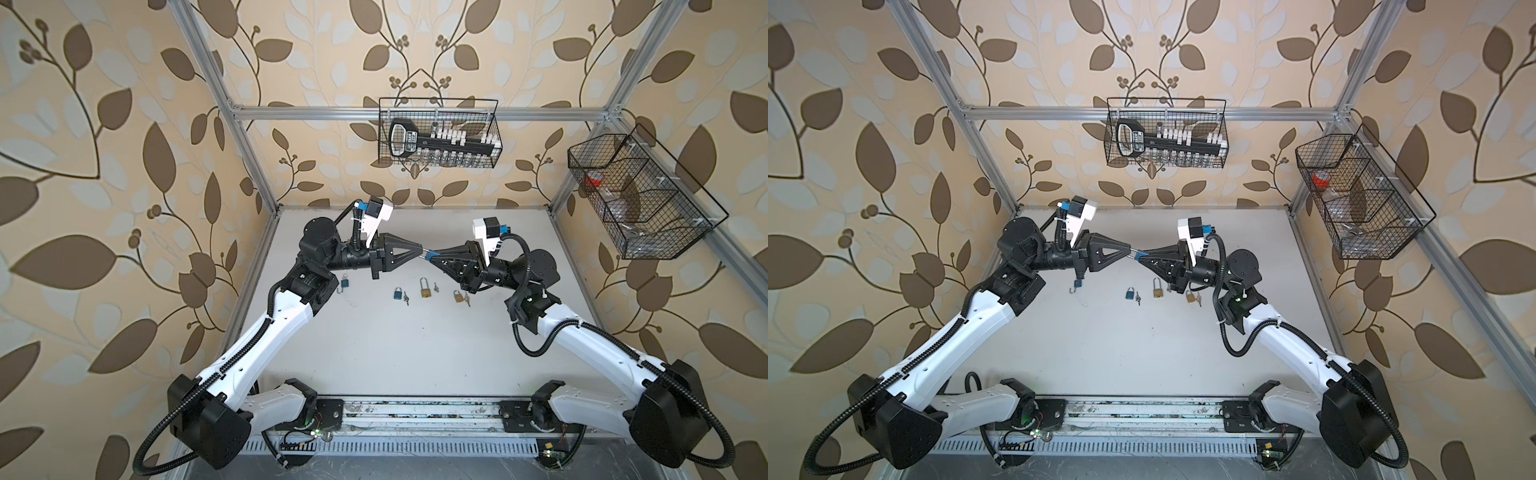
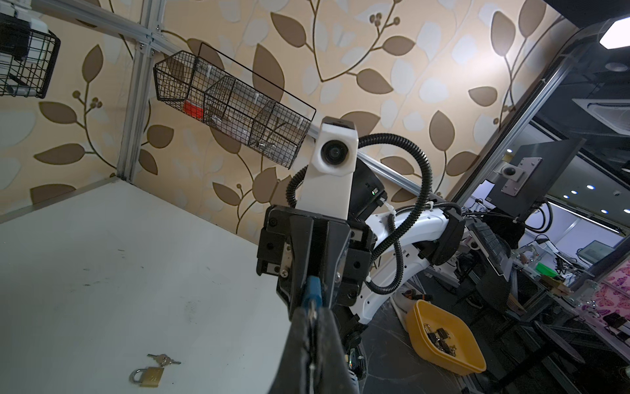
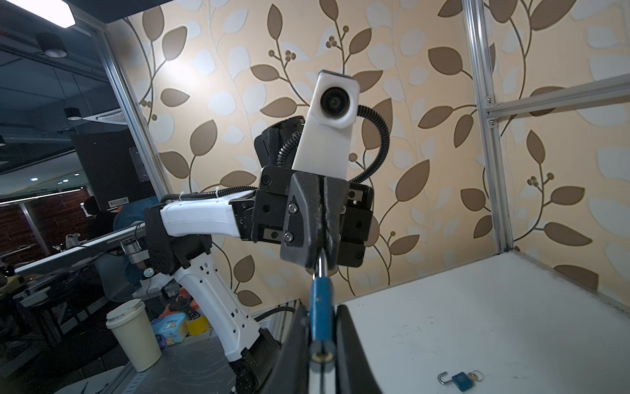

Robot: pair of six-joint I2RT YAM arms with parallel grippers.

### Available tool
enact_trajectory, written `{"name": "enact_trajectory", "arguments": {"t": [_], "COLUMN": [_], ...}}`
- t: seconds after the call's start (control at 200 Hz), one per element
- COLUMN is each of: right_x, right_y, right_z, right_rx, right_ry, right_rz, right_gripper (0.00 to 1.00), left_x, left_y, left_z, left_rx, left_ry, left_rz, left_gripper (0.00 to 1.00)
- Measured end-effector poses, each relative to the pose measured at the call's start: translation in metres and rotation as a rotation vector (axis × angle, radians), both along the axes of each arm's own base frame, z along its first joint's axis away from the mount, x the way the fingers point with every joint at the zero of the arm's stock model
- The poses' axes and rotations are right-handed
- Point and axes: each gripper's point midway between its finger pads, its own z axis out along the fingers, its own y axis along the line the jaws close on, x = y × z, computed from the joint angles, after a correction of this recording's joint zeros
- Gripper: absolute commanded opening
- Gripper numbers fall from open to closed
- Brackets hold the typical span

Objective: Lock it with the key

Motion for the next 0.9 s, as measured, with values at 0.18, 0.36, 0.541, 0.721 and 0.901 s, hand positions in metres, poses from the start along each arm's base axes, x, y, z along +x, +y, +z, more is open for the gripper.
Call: {"name": "enact_trajectory", "arguments": {"t": [0.18,0.36,0.541,0.721,0.901], "right_x": [-0.0054,-0.0083,-0.0092,-0.0086,-0.0081], "right_y": [-0.0009,-0.0022,-0.0026,-0.0023,-0.0022], "right_z": [0.0048,0.0096,0.0092,0.0076,0.0058], "right_rx": [-0.008,-0.008,-0.013,-0.017,-0.023], "right_ry": [0.011,0.005,0.012,0.02,0.032], "right_rz": [0.017,0.019,0.02,0.02,0.019], "right_gripper": [0.0,0.0,0.0,0.0,0.0], "left_x": [-0.0038,-0.0053,-0.0052,-0.0052,-0.0058], "left_y": [0.0014,0.0022,0.0023,0.0022,0.0028], "left_z": [0.0021,0.0,-0.0019,-0.0024,-0.002], "left_rx": [0.016,0.026,0.032,0.034,0.036], "left_ry": [-0.025,-0.024,-0.026,-0.025,-0.042], "left_rz": [0.0,0.001,0.002,0.002,0.006], "left_gripper": [0.21,0.21,0.18,0.21,0.39]}}
